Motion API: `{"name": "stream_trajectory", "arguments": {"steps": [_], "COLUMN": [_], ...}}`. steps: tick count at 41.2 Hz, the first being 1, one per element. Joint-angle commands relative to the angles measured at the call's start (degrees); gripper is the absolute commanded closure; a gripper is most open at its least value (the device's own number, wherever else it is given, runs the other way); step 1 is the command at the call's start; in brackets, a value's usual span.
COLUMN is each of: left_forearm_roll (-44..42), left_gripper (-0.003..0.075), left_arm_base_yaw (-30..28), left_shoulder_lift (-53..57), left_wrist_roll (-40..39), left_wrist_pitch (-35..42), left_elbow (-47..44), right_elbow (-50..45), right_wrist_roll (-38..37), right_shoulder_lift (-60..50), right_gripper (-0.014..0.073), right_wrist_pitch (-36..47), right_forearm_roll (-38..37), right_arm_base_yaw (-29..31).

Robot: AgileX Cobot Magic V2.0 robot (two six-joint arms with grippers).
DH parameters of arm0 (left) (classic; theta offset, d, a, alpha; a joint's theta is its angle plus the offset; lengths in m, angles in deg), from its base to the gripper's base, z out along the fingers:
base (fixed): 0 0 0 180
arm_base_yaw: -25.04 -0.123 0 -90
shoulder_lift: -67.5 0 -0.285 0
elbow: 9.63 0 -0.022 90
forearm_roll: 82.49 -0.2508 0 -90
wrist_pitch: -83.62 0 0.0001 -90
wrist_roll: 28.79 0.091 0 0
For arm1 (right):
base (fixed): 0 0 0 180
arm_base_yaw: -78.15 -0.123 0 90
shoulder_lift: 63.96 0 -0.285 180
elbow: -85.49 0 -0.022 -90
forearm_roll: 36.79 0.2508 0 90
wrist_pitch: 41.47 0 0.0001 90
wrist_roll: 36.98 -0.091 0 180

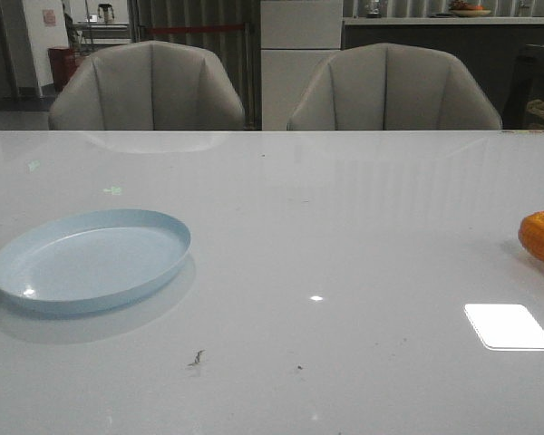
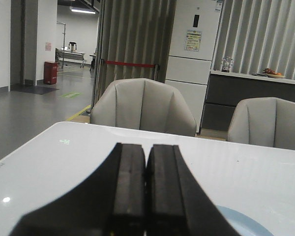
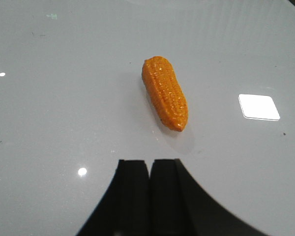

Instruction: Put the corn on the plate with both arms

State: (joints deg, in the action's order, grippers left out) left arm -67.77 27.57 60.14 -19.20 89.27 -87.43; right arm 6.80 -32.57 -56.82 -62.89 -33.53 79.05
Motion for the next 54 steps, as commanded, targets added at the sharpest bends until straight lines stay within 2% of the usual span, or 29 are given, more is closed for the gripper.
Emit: {"name": "stream_trajectory", "arguments": {"steps": [1, 11, 15, 22, 27, 30, 38, 41, 54], "left_forearm_roll": [0.4, 0.4, -0.2, -7.2, -7.8, -8.1, -13.3, -13.5, -13.5], "left_gripper": [0.0627, 0.0627, 0.0627, 0.0627, 0.0627, 0.0627, 0.0627, 0.0627, 0.0627], "left_arm_base_yaw": [0.0, 0.0, 0.0, 0.0, 0.0, 0.0, 0.0, 0.0, 0.0], "left_shoulder_lift": [0.9, 0.9, 0.9, 0.9, 0.9, 0.8, -4.4, -9.1, -30.0], "left_wrist_roll": [-0.4, -0.4, -0.4, -0.4, -0.4, -0.4, -0.4, -0.4, -0.4], "left_wrist_pitch": [5.2, 5.3, 5.2, 4.7, 4.4, 3.6, 0.0, -0.1, 0.2], "left_elbow": [-2.1, -1.0, 0.6, 5.8, 10.2, 12.9, 21.0, 24.2, 33.6], "right_elbow": [1.1, 1.1, 1.1, 1.1, 1.6, 4.3, 18.1, 22.3, 30.4], "right_wrist_roll": [0.2, 0.0, 0.0, 0.0, -0.1, -0.5, -0.4, -0.4, -0.4], "right_shoulder_lift": [-1.4, -1.4, -1.4, -1.4, -1.4, -1.4, 0.0, 2.4, 19.4], "right_gripper": [0.057, 0.057, 0.057, 0.057, 0.057, 0.057, 0.057, 0.057, 0.057], "right_wrist_pitch": [7.0, 23.2, 27.8, 35.6, 42.3, 40.6, 20.5, 16.8, 17.3], "right_forearm_roll": [-0.6, 10.3, 10.4, 10.4, 10.4, 10.4, 10.1, 10.1, 10.1], "right_arm_base_yaw": [0.2, 0.2, 0.2, 0.2, 0.2, 0.2, 0.2, 0.2, 0.2]}}
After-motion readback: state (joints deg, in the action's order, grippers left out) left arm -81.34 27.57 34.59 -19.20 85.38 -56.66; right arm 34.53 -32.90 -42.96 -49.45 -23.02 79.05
